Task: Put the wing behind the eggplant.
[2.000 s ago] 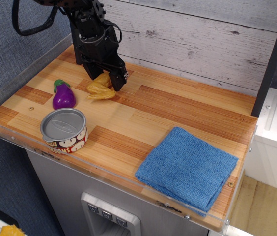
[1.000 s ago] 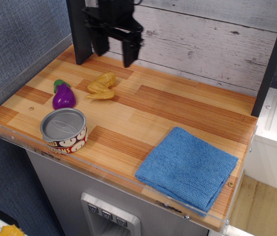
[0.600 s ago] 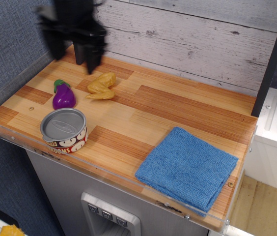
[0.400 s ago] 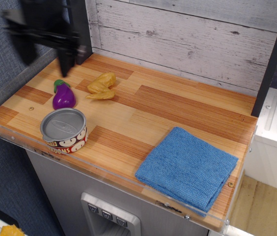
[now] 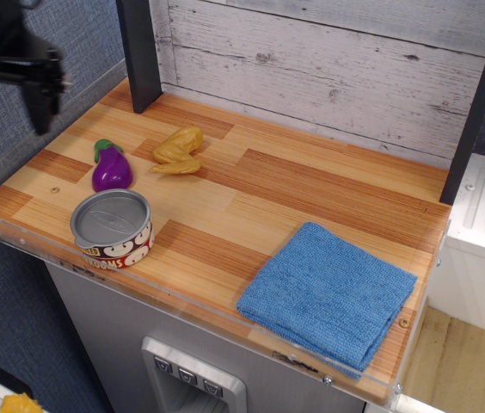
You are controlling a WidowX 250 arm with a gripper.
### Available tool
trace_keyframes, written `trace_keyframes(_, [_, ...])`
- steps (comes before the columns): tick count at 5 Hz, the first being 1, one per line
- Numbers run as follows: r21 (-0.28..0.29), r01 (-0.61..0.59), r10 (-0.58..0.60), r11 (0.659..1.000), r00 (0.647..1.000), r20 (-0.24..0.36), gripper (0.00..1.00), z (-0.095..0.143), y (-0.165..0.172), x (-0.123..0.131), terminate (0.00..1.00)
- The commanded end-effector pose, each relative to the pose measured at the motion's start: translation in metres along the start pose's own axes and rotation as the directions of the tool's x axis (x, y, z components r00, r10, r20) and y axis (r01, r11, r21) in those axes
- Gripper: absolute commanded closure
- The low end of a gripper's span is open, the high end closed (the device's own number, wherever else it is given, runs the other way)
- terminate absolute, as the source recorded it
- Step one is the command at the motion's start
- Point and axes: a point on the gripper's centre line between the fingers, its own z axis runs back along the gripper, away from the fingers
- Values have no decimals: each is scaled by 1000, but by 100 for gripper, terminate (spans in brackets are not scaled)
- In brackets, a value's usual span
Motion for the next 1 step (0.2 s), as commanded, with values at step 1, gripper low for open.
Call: trace_keyframes(1, [8,-4,4,1000,999,37,0,11,-3,9,100])
